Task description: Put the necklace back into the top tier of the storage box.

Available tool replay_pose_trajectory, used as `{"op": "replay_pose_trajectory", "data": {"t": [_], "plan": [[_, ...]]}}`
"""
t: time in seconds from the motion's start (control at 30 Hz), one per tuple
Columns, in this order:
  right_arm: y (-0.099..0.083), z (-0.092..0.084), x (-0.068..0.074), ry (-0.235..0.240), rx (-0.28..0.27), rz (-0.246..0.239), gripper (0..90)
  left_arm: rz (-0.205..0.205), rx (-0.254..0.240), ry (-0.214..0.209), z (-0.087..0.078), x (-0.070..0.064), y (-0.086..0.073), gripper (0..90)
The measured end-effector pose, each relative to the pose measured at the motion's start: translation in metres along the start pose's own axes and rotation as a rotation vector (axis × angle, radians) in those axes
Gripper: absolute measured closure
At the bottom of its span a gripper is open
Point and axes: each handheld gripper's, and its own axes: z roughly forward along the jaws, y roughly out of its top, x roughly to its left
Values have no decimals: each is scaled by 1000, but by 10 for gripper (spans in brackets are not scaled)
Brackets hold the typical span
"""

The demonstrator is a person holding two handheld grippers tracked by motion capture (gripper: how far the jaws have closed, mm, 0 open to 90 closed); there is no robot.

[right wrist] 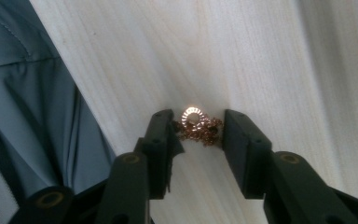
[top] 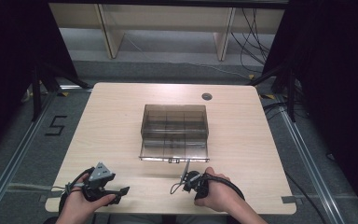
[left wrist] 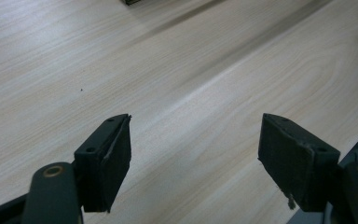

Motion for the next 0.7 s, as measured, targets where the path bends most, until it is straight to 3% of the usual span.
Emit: {"op": "replay_pose_trajectory", "data": {"t": [0.07, 0.1, 0.13, 0.2, 0.23, 0.27, 0.4, 0.7], "plan": [[0, -1, 1, 16, 4, 21, 690, 0, 0, 1, 0, 0, 0, 256], [1, -1, 1, 14, 8, 28, 706, -23, -20, 2, 1, -1, 0, 256], [1, -1, 0, 17, 10, 26, 728, 8, 6, -1, -1, 1, 0, 256], [1, -1, 0, 23, 12, 59, 772, -20, -18, 5, 1, -1, 0, 256], [0, -1, -2, 26, 11, 50, 788, 2, 1, -3, 0, 0, 0, 256], [1, -1, 0, 36, 16, 79, 806, 7, 6, -2, 0, 0, 0, 256], [1, 0, -2, 32, 15, 46, 849, 2, 6, -4, 0, 0, 0, 256], [1, 0, -4, 43, -1, 61, 862, 1, 10, -2, 1, 0, 0, 256]]}}
